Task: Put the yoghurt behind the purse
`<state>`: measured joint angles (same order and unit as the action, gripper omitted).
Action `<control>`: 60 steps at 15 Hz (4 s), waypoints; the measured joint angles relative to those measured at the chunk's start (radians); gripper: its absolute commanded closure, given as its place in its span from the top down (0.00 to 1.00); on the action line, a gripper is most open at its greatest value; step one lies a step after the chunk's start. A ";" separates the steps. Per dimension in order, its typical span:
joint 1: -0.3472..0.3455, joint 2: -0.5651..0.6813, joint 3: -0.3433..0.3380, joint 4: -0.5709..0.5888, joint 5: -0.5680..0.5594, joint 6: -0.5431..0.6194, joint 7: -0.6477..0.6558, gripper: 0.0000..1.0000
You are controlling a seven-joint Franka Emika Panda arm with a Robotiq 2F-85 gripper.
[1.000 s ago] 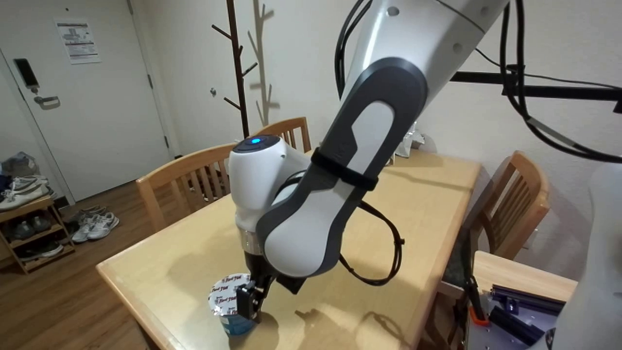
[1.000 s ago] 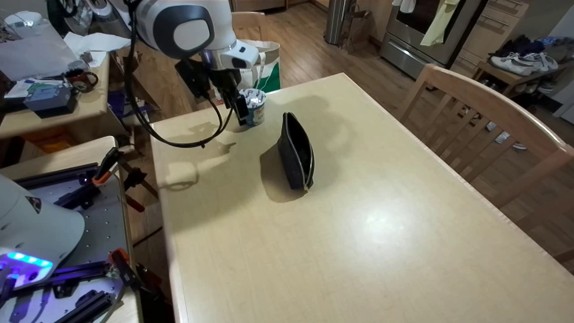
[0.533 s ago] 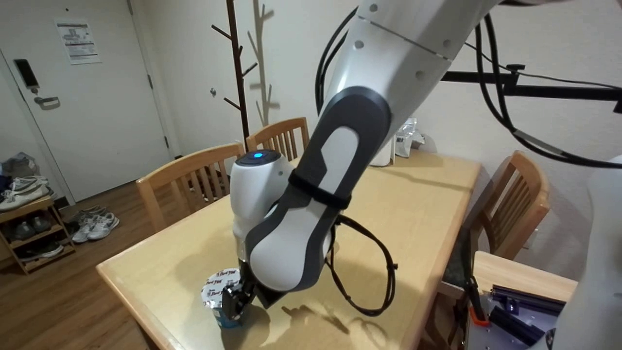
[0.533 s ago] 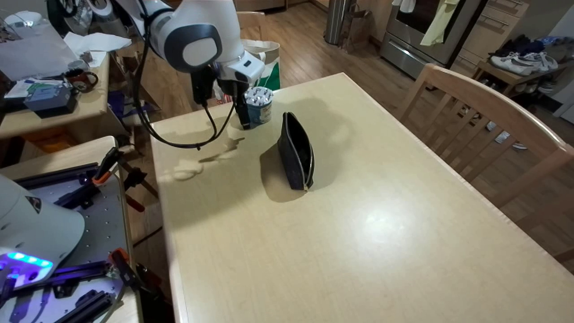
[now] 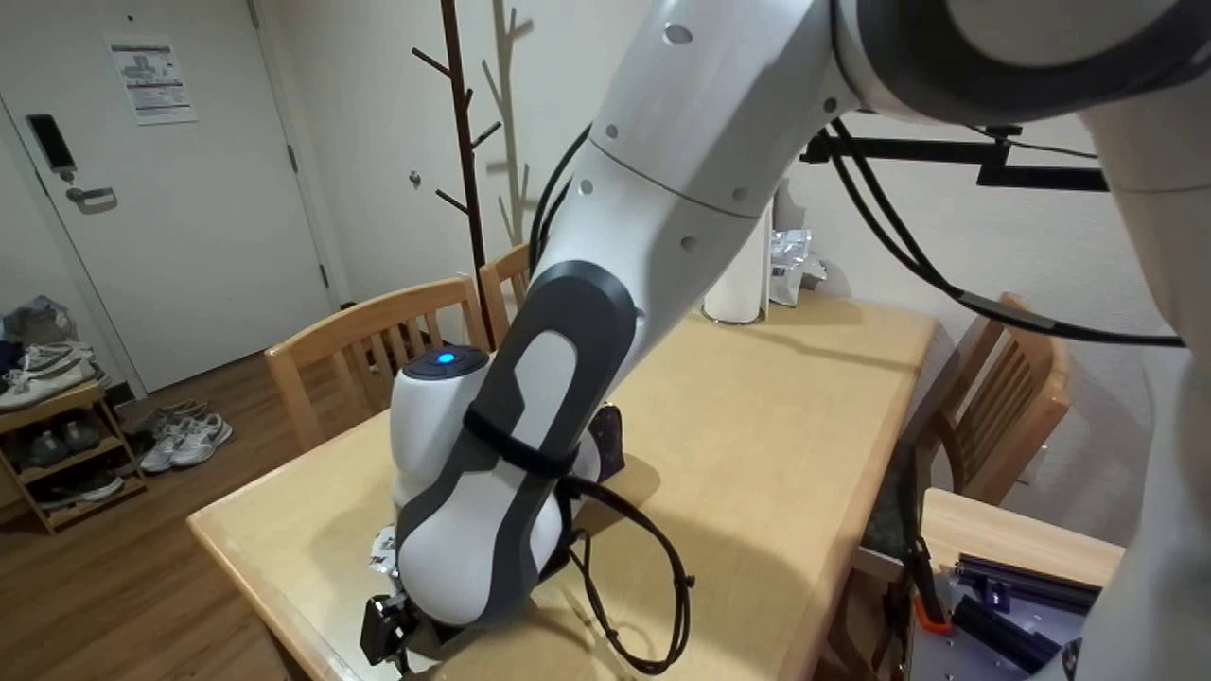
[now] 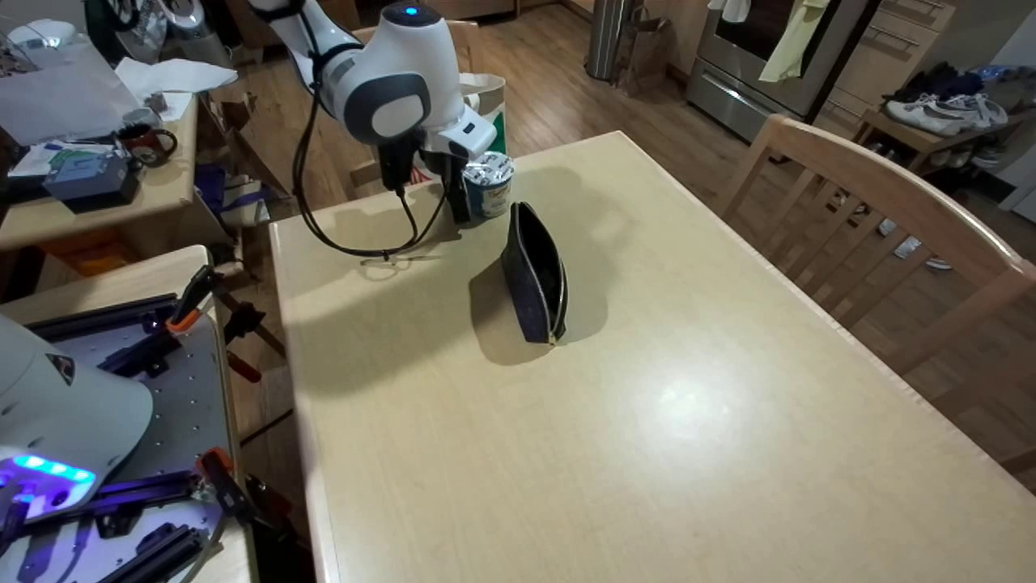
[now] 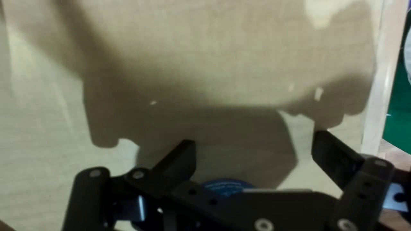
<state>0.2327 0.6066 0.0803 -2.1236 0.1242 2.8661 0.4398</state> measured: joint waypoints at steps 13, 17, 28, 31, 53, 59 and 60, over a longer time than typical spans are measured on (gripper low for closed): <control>0.271 0.014 -0.327 0.178 -0.231 -0.227 0.205 1.00; 0.255 0.015 -0.302 0.198 -0.237 -0.227 0.201 1.00; 0.291 0.024 -0.409 0.214 -0.312 -0.221 0.644 1.00; 0.308 0.024 -0.449 0.214 -0.381 -0.224 0.789 1.00; 0.368 0.099 -0.619 0.310 -0.842 -0.254 1.403 1.00; 0.301 0.078 -0.533 0.322 -0.854 -0.304 1.407 1.00; 0.289 0.062 -0.515 0.326 -0.856 -0.325 1.407 1.00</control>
<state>0.5215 0.6685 -0.4349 -1.7973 -0.7315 2.5409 1.8464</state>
